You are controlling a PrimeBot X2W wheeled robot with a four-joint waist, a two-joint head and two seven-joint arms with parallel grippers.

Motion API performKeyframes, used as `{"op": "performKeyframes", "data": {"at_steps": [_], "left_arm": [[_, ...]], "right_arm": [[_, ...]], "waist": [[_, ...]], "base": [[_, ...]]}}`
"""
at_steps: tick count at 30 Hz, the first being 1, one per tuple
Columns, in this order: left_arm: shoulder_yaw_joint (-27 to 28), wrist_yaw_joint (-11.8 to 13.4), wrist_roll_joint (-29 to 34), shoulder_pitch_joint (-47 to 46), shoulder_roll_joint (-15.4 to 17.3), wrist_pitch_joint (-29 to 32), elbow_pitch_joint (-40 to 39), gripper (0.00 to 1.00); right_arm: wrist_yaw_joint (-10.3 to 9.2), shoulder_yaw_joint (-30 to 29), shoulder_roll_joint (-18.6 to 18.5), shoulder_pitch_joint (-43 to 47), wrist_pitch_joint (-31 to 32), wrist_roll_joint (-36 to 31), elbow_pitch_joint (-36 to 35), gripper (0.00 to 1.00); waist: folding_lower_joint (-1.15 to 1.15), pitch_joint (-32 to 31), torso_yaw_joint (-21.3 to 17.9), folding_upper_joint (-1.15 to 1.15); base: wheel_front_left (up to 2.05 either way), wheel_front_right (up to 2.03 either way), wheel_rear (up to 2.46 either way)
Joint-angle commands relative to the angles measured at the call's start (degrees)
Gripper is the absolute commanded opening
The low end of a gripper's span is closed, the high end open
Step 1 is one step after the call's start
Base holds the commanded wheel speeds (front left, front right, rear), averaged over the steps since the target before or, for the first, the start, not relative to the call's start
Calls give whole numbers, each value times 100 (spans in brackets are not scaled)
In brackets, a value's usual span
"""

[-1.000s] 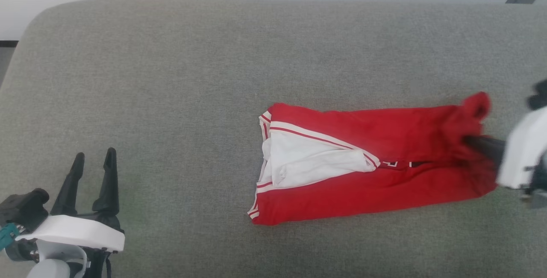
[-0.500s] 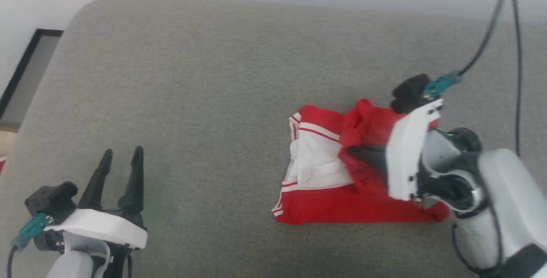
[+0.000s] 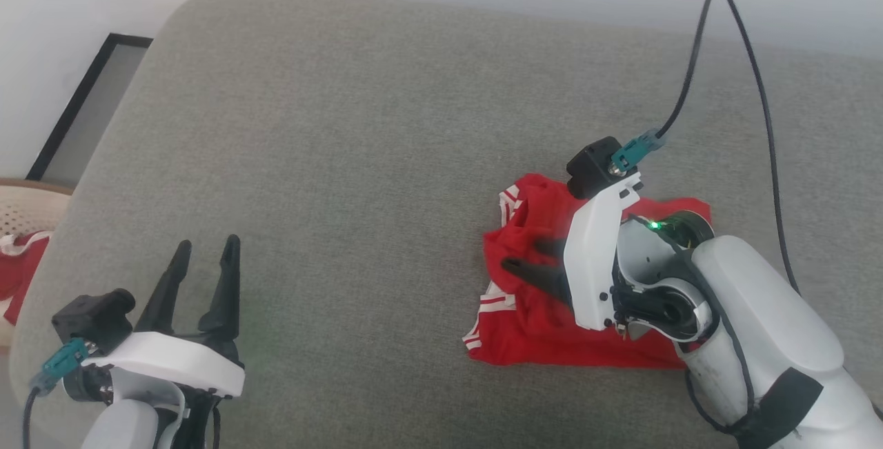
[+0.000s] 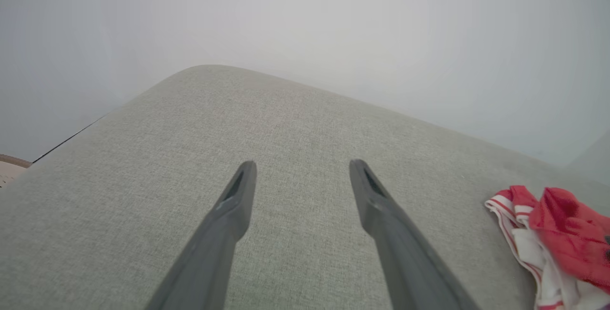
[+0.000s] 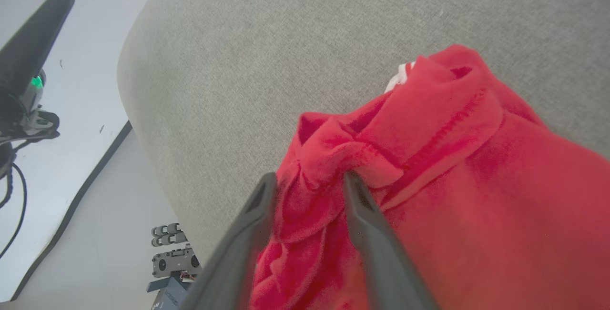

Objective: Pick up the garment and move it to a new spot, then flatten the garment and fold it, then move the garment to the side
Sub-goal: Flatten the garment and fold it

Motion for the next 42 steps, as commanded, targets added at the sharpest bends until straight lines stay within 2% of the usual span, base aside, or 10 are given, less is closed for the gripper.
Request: {"op": "performKeyframes", "data": {"at_steps": [1, 8, 18, 22, 23, 31, 42], "left_arm": [[41, -41, -25, -51, -2, -20, 14, 100], [235, -42, 28, 84, 36, -22, -53, 100], [436, -41, 124, 247, 90, -23, -157, 100], [549, -21, 182, 348, 108, -23, -220, 100], [598, -17, 230, 415, 136, -23, -237, 100], [779, -15, 372, 667, 209, -23, -263, 100], [982, -83, 577, 913, 214, -23, -232, 100]], "right_arm": [[0, 32, -3, -78, -96, 115, 54, 100], [0, 73, -250, -118, -448, 320, -237, 100], [1, -526, -704, 188, -1274, 222, -734, 100], [0, -808, -934, 433, -1876, 27, -917, 100], [1, -973, -1023, 577, -2217, -76, -905, 100], [0, -1411, -1331, 1195, -3715, -550, -713, 100], [0, -1774, -1358, 1978, -5316, -1131, 6, 100]], "waist": [[0, -31, -48, 0], [0, -144, -328, 0], [0, -301, -754, 0], [0, -387, -958, 0], [0, -435, -1056, 0], [0, -617, -1387, 0], [0, -836, -1571, 0]], "base": [[0, 0, 0], [0, 0, 0], [0, 0, 0], [0, 0, 0], [0, 0, 0], [0, 0, 0], [0, 0, 0]]}}
